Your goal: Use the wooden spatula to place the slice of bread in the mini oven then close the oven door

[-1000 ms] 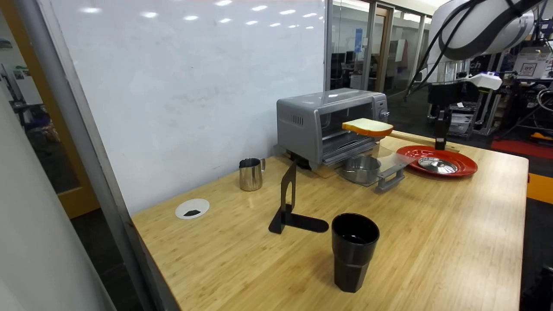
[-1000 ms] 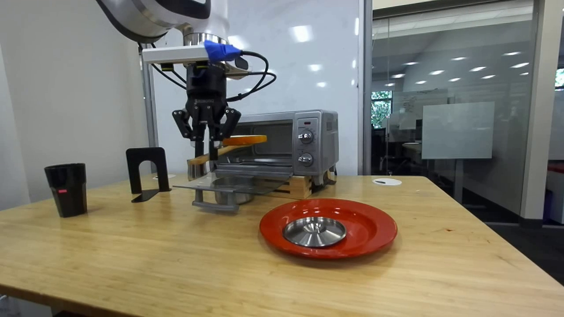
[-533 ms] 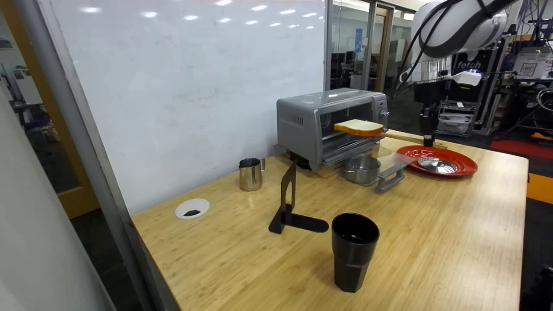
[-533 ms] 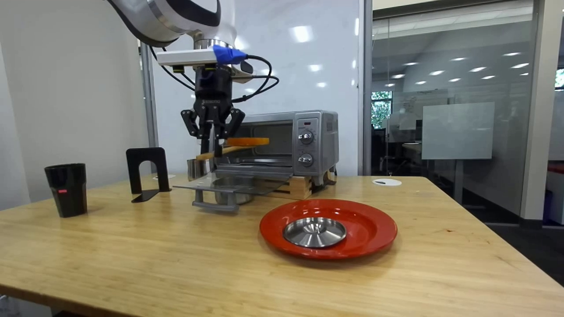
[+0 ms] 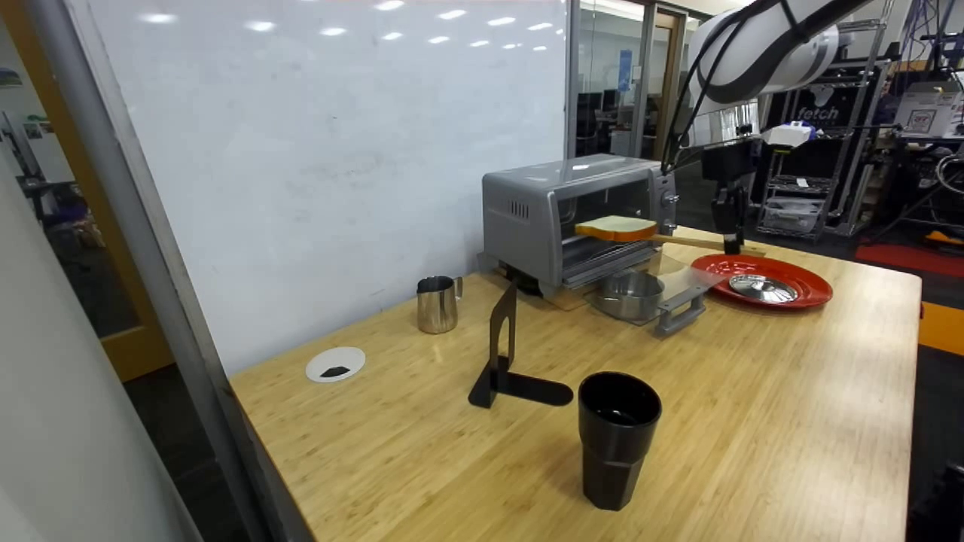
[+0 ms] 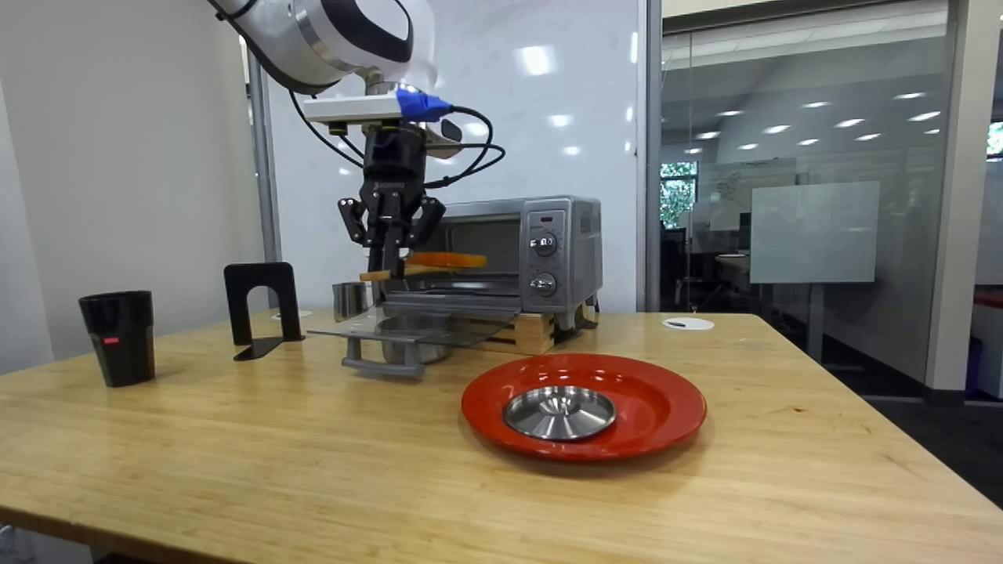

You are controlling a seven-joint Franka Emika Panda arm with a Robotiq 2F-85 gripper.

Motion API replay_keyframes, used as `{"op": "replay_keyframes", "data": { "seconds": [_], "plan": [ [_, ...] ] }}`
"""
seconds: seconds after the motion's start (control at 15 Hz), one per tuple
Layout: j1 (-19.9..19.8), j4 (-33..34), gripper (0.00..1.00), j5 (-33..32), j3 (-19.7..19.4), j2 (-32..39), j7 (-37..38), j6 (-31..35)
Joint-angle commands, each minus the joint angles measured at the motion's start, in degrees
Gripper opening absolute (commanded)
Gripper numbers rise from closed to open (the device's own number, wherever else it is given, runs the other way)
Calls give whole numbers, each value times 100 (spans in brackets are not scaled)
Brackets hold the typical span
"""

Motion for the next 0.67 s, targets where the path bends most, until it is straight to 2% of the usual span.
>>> {"op": "replay_keyframes", "data": {
  "seconds": [0.0, 0.6],
  "plan": [
    [-206, 558, 7, 123, 168, 375, 46, -448],
    [-297, 1232, 7, 76, 235, 936, 149, -854]
  ]
}}
